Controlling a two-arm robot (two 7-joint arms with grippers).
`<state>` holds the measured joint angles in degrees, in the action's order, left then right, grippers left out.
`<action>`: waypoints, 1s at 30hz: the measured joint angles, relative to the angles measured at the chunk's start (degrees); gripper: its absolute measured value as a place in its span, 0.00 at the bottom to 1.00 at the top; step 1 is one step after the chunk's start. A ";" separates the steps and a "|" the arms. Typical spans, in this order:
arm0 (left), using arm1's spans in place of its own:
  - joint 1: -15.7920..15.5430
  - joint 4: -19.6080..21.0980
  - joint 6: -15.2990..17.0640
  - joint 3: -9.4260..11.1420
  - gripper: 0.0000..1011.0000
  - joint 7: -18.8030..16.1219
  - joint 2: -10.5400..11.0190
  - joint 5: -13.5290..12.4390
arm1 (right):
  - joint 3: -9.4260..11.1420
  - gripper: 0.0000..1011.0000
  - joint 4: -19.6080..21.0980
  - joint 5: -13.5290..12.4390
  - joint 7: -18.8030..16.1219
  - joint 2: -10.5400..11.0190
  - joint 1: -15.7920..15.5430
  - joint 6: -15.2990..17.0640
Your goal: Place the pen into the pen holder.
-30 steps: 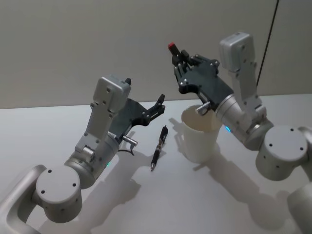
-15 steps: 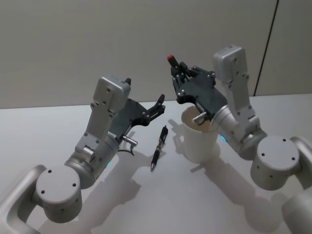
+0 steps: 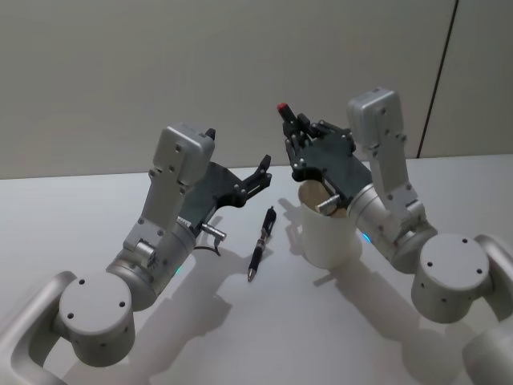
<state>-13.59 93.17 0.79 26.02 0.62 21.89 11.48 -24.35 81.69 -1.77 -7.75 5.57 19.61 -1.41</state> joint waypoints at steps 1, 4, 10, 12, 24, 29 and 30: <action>0.00 0.00 0.00 0.00 0.99 0.00 0.00 0.00 | -0.01 0.18 0.09 0.00 0.05 0.03 -0.08 0.04; 0.00 0.00 0.00 0.00 0.99 0.00 0.00 0.00 | -0.03 0.18 0.22 0.00 0.14 0.06 -0.23 0.10; 0.00 0.00 0.00 0.00 0.99 0.00 0.00 0.00 | -0.05 0.18 0.41 0.00 0.28 0.09 -0.41 0.18; 0.00 0.00 0.00 0.00 0.99 0.00 0.00 0.00 | -0.05 0.18 0.47 -0.01 0.32 0.10 -0.47 0.20; 0.00 0.00 0.00 0.00 0.99 0.00 0.00 0.00 | -0.04 0.35 0.62 -0.02 0.43 0.16 -0.64 0.27; 0.00 0.00 0.00 0.00 0.99 0.00 0.00 0.00 | -0.04 0.53 0.65 -0.02 0.46 0.16 -0.66 0.28; 0.00 0.00 0.00 0.00 0.99 0.00 0.00 0.00 | -0.05 0.53 0.66 -0.02 0.47 0.16 -0.67 0.29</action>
<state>-13.58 93.17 0.79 26.02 0.63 21.89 11.48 -24.40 82.35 -1.79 -7.27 5.73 18.94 -1.13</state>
